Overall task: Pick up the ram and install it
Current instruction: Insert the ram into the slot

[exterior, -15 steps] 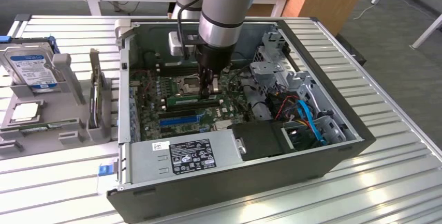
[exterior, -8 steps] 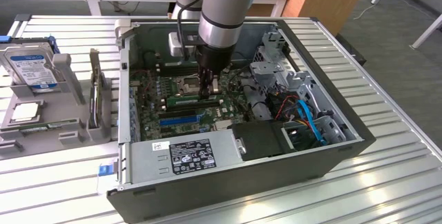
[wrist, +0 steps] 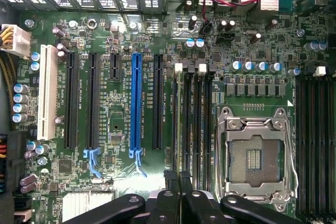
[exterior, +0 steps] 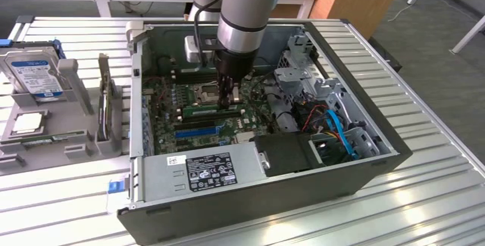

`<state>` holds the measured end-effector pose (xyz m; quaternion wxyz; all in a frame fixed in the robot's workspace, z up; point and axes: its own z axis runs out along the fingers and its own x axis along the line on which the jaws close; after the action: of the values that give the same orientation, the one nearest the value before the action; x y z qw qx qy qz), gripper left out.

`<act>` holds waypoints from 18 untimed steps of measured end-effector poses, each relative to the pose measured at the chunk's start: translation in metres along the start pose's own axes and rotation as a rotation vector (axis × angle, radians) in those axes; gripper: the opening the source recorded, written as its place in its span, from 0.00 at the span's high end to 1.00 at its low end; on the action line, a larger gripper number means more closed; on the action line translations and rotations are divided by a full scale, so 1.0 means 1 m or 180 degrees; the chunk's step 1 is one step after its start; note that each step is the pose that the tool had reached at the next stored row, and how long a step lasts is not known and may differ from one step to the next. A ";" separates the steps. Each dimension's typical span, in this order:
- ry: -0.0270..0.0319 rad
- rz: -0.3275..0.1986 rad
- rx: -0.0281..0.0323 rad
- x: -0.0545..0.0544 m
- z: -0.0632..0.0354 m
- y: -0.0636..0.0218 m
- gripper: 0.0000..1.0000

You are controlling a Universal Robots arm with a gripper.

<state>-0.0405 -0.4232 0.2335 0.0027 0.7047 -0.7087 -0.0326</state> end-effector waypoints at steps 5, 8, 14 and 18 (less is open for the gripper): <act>-0.0001 0.0000 0.0000 0.000 0.0005 0.0001 0.88; 0.0000 0.0000 0.0000 0.000 0.0012 0.0001 0.88; 0.0000 0.0000 0.0000 0.000 0.0013 0.0001 0.88; 0.0000 0.0000 0.0000 0.000 0.0016 0.0001 0.88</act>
<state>-0.0406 -0.4232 0.2320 0.0027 0.7047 -0.7088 -0.0327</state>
